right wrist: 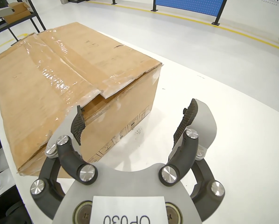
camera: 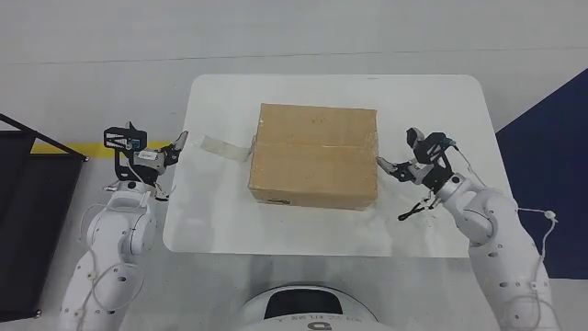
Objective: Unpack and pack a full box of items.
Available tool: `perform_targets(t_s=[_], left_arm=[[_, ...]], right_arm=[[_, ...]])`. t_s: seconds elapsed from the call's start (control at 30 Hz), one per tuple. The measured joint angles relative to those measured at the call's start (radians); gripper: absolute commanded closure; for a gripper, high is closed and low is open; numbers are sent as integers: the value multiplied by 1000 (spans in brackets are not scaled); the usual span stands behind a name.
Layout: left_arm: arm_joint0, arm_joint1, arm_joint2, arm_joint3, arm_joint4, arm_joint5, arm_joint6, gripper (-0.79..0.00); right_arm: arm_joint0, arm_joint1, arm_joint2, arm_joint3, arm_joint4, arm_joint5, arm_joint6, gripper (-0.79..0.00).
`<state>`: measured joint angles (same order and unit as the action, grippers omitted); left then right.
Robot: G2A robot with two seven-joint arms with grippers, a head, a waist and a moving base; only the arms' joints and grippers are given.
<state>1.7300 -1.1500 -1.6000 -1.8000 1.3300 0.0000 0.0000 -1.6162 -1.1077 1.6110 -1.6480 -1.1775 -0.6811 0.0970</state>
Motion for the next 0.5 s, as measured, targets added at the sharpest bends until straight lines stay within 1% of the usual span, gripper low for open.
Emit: perform_targets(t_s=[0.17, 0.3, 0.4, 0.5], left_arm=[[0, 0, 0, 0, 0, 0, 0, -785], [0, 0, 0, 0, 0, 0, 0, -785], [0, 0, 0, 0, 0, 0, 0, -785], [0, 0, 0, 0, 0, 0, 0, -785]], right_arm=[[25, 1, -16, 19, 13, -2, 28, -785], [25, 4, -23, 18, 18, -45, 19, -785], [23, 9, -20, 33, 71, -134, -8, -785], [30, 17, 0, 70, 144, -263, -26, -785]])
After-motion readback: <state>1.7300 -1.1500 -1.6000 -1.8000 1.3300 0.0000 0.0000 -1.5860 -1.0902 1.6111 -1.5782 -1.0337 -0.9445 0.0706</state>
